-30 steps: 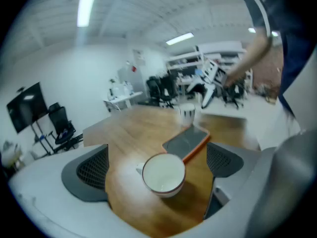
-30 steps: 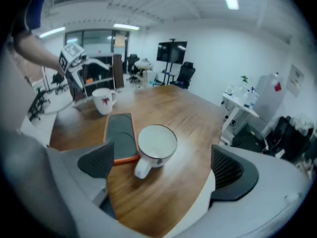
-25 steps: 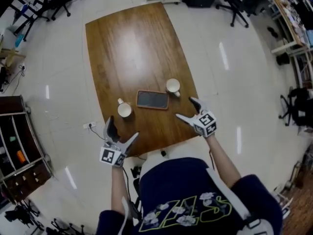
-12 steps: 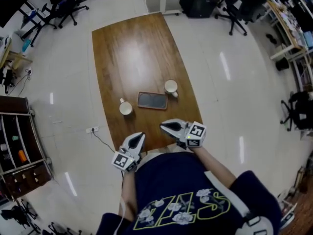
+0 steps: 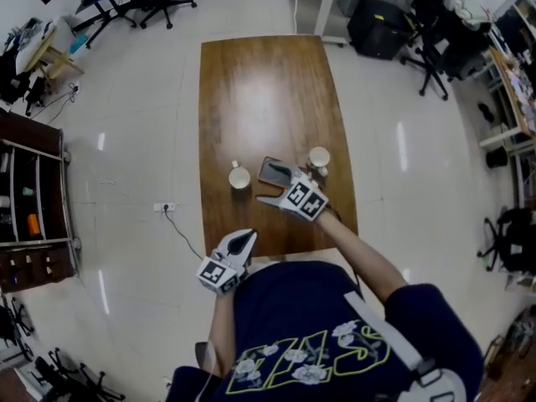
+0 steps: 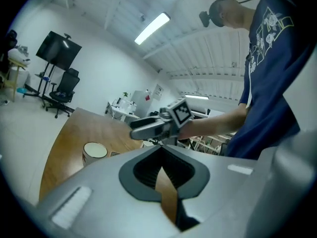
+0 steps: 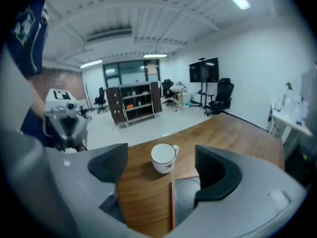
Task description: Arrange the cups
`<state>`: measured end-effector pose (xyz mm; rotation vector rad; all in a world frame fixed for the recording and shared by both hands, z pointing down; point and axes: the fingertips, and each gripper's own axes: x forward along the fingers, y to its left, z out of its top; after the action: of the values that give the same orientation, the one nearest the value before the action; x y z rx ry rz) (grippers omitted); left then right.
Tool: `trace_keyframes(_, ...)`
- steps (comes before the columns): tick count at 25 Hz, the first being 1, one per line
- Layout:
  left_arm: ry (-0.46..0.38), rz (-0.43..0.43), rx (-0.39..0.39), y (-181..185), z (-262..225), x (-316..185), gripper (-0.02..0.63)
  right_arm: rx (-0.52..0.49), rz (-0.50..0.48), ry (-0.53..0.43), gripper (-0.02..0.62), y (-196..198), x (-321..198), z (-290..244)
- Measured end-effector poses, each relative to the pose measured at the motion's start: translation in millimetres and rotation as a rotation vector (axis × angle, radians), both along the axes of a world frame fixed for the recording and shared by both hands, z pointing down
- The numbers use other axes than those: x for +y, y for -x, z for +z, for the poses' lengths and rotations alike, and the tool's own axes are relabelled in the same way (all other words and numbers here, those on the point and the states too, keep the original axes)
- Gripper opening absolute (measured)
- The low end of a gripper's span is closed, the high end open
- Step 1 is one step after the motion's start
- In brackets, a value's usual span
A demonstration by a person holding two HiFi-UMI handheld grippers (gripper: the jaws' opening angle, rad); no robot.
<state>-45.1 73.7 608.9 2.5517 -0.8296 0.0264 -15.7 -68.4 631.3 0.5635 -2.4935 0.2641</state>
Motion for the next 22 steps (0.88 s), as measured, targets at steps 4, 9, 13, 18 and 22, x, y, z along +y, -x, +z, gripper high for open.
trace_keyframes(4, 0.014, -0.053, -0.006, 5.5, 0.4, 3.9, 0.158, 0.307, -0.219, -0.065, 0.48, 55.3, -25.2, 52.2)
trace_keyframes(9, 0.023, -0.124, -0.052, 10.2, 5.4, 11.2, 0.239, 0.527, -0.381, -0.061, 0.474, 76.4, -24.5, 119.7)
trace_keyframes(13, 0.029, -0.184, -0.039, 21.8, 3.5, 10.5, 0.239, 0.761, -0.613, -0.263, 0.462, 66.0, -26.6, 143.6)
trace_keyframes(18, 0.063, -0.277, 0.024, 51.5, 11.7, 12.3, 0.238, 0.909, -0.822, -0.401, 0.414, 66.1, -34.3, 155.8)
trace_keyframes(22, 0.074, -0.296, 0.032, 54.6, 15.0, 16.4, 0.237, 0.903, -0.82, -0.316, 0.416, 68.2, -37.3, 156.1)
